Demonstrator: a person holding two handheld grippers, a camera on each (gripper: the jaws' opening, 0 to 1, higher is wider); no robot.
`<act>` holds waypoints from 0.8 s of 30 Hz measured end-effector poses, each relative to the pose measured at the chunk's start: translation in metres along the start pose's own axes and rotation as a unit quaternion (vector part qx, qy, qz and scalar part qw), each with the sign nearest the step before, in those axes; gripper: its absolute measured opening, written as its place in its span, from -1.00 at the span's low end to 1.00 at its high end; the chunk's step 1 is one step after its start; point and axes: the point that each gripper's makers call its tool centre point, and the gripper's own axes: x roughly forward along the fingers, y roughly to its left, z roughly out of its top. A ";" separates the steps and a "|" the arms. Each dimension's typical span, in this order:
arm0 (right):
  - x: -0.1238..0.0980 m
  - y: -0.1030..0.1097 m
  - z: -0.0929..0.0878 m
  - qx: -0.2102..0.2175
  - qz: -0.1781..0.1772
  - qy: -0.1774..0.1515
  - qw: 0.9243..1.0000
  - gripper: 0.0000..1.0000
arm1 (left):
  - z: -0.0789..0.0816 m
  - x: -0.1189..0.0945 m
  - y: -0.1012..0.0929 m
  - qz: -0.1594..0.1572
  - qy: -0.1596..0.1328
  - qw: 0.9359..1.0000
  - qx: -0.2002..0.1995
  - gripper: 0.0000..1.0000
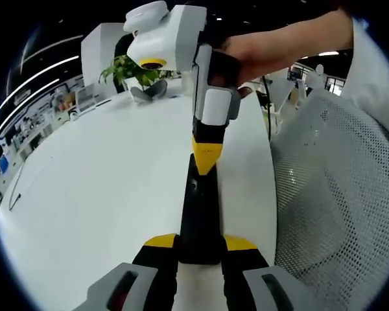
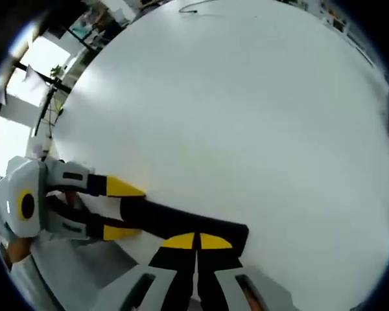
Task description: Press the specified remote control buttons in sequence, fully releasing each button before pressing the next.
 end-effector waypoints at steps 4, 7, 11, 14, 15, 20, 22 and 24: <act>0.000 -0.001 0.001 0.001 -0.005 0.006 1.000 -1.00 | 0.000 0.001 0.000 0.000 -0.001 1.000 0.000 -0.50; 0.000 -0.001 0.001 0.014 -0.005 0.011 1.000 -1.00 | 0.000 0.001 0.000 0.000 -0.002 1.000 0.000 -0.50; -0.001 -0.001 0.000 0.020 -0.003 0.008 1.000 -1.00 | 0.000 0.001 0.000 0.000 -0.004 1.000 0.001 -0.51; -0.001 0.000 0.001 0.026 -0.002 0.008 1.000 -1.00 | 0.000 0.001 0.000 0.000 -0.002 1.000 0.001 -0.52; -0.001 0.000 0.001 0.028 -0.002 0.008 1.000 -1.00 | 0.001 0.001 0.000 0.000 -0.002 1.000 0.000 -0.52; -0.004 0.006 0.009 0.022 0.005 -0.003 1.000 -1.00 | 0.001 0.001 0.000 0.000 -0.003 1.000 0.000 -0.52; -0.004 0.009 0.015 0.021 0.009 -0.005 1.000 -1.00 | 0.001 0.002 -0.002 -0.005 -0.003 1.000 0.002 -0.52; -0.002 0.010 0.017 0.018 0.009 -0.001 1.000 -1.00 | 0.001 0.002 -0.003 -0.008 -0.004 1.000 0.007 -0.52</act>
